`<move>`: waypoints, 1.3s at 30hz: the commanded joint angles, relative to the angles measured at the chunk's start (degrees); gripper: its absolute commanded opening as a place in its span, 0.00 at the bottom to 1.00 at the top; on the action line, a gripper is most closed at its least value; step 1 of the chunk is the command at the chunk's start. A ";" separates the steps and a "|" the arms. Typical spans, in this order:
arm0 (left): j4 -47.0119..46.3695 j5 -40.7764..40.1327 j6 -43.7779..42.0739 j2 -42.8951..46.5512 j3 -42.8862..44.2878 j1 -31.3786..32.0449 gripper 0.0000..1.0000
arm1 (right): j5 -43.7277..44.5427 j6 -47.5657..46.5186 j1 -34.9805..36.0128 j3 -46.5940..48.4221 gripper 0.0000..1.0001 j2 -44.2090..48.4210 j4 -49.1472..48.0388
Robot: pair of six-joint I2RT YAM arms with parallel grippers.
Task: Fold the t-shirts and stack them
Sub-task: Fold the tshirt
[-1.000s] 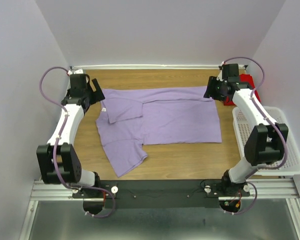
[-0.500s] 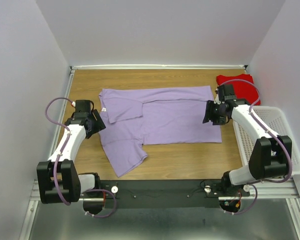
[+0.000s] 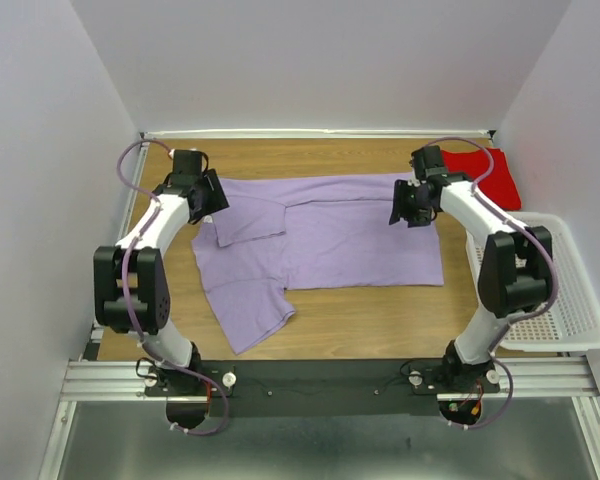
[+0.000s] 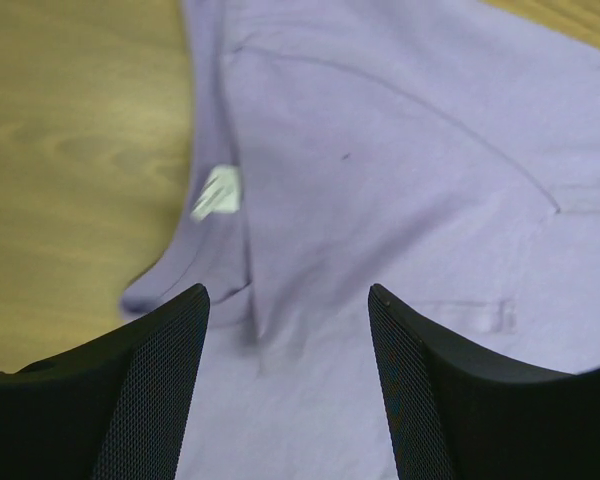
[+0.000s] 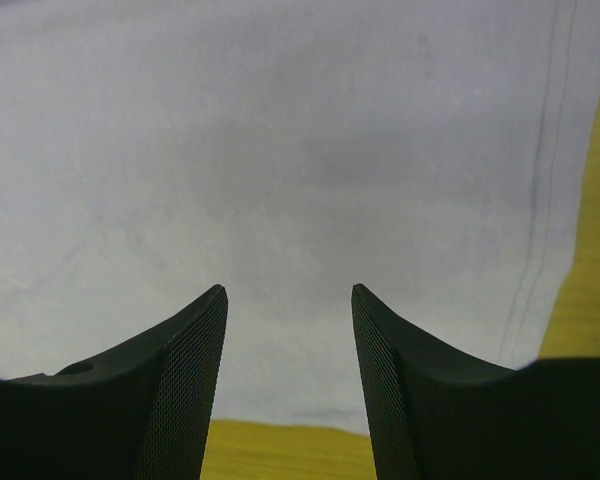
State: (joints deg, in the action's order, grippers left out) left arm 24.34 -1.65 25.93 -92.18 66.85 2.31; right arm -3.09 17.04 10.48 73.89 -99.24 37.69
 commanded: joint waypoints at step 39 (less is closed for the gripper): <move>3.71 -4.85 -2.03 -23.68 30.91 3.58 0.78 | 13.11 -2.80 0.59 17.37 0.62 -18.03 -2.27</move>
State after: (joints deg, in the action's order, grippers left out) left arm 26.83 -2.55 23.40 -127.35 102.59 6.13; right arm 8.82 14.50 11.03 96.42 -124.90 33.41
